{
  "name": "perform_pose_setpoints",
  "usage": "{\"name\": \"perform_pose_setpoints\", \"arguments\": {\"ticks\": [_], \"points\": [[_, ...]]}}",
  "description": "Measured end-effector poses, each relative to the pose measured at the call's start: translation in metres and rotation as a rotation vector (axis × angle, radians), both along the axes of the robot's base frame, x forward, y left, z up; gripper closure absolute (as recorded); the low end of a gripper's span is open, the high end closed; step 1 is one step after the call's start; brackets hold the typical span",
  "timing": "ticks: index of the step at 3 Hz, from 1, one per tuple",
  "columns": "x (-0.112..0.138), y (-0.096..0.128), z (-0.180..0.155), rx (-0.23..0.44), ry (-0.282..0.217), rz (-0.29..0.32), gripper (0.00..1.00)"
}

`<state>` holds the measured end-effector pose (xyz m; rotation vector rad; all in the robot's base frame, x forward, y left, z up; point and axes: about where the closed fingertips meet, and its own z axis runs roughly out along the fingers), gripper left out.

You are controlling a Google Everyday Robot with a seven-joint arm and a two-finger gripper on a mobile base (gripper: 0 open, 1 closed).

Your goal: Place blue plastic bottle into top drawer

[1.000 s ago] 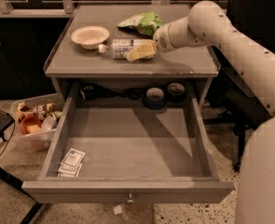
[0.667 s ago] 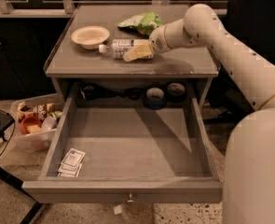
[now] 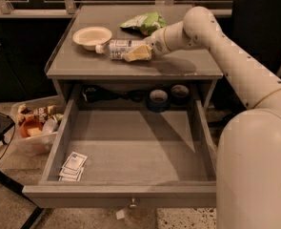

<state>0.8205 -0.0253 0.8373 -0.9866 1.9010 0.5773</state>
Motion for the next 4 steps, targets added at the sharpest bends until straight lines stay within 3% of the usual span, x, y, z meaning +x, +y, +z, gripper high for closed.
{"name": "perform_pose_setpoints", "arguments": {"ticks": [2, 3, 4], "points": [[-0.021, -0.021, 0.012, 0.005, -0.042, -0.031, 0.89], [-0.052, -0.037, 0.034, 0.016, -0.096, -0.04, 1.0], [-0.092, -0.055, 0.058, 0.025, -0.143, -0.029, 1.0]]}}
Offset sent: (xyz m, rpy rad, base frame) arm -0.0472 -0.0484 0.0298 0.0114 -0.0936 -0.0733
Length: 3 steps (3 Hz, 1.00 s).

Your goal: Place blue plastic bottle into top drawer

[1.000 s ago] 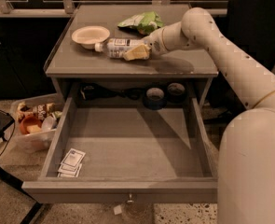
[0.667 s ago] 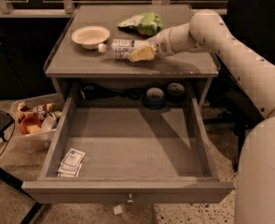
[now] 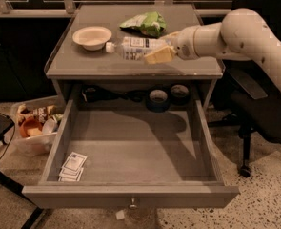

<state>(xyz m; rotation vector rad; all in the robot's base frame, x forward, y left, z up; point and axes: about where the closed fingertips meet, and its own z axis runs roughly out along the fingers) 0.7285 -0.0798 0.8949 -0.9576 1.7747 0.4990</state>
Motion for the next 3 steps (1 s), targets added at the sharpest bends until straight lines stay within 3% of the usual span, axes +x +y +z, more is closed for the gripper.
{"name": "perform_pose_setpoints", "arguments": {"ticks": [1, 2, 3], "points": [[-0.047, -0.011, 0.016, -0.009, -0.02, 0.03, 1.0], [-0.085, -0.005, 0.01, -0.068, -0.015, 0.116, 1.0], [-0.106, 0.01, -0.029, -0.147, 0.041, 0.211, 1.0]]}}
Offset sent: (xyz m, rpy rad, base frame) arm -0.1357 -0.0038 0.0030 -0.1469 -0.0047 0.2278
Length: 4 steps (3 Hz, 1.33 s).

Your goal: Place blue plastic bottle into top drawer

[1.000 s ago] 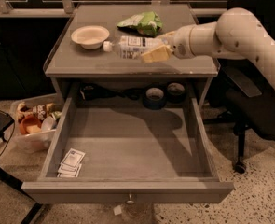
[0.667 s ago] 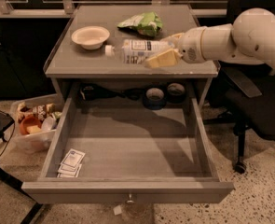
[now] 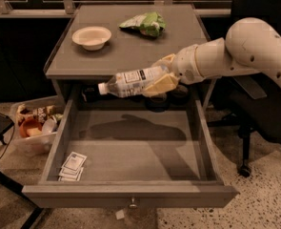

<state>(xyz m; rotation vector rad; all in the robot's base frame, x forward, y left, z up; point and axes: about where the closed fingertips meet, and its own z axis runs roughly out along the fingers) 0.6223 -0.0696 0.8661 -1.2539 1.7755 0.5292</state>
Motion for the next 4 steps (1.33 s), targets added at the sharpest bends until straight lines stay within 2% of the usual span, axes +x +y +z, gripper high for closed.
{"name": "perform_pose_setpoints", "arguments": {"ticks": [1, 2, 4], "points": [[-0.004, 0.014, -0.045, -0.085, 0.024, 0.07, 1.0], [-0.002, 0.023, -0.09, -0.135, 0.06, 0.097, 1.0], [0.005, 0.028, -0.14, -0.16, 0.115, 0.086, 1.0]]}}
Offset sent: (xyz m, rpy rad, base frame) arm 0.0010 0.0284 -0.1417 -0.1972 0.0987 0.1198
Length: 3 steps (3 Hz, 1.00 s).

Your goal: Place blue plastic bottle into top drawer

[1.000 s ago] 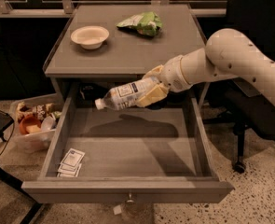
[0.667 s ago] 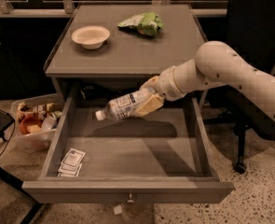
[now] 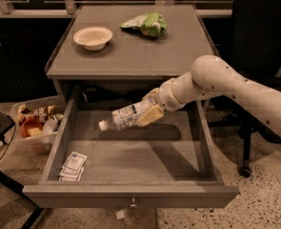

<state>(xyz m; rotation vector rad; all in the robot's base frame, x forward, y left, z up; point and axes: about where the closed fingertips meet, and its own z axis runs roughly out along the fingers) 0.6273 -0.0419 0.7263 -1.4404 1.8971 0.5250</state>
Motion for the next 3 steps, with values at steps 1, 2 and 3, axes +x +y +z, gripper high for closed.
{"name": "perform_pose_setpoints", "arguments": {"ticks": [1, 2, 3], "points": [[0.002, 0.008, -0.009, -0.036, 0.009, -0.005, 1.0], [0.002, 0.008, -0.009, -0.036, 0.01, -0.005, 1.0], [-0.01, 0.008, -0.035, 0.006, 0.055, -0.033, 1.0]]}}
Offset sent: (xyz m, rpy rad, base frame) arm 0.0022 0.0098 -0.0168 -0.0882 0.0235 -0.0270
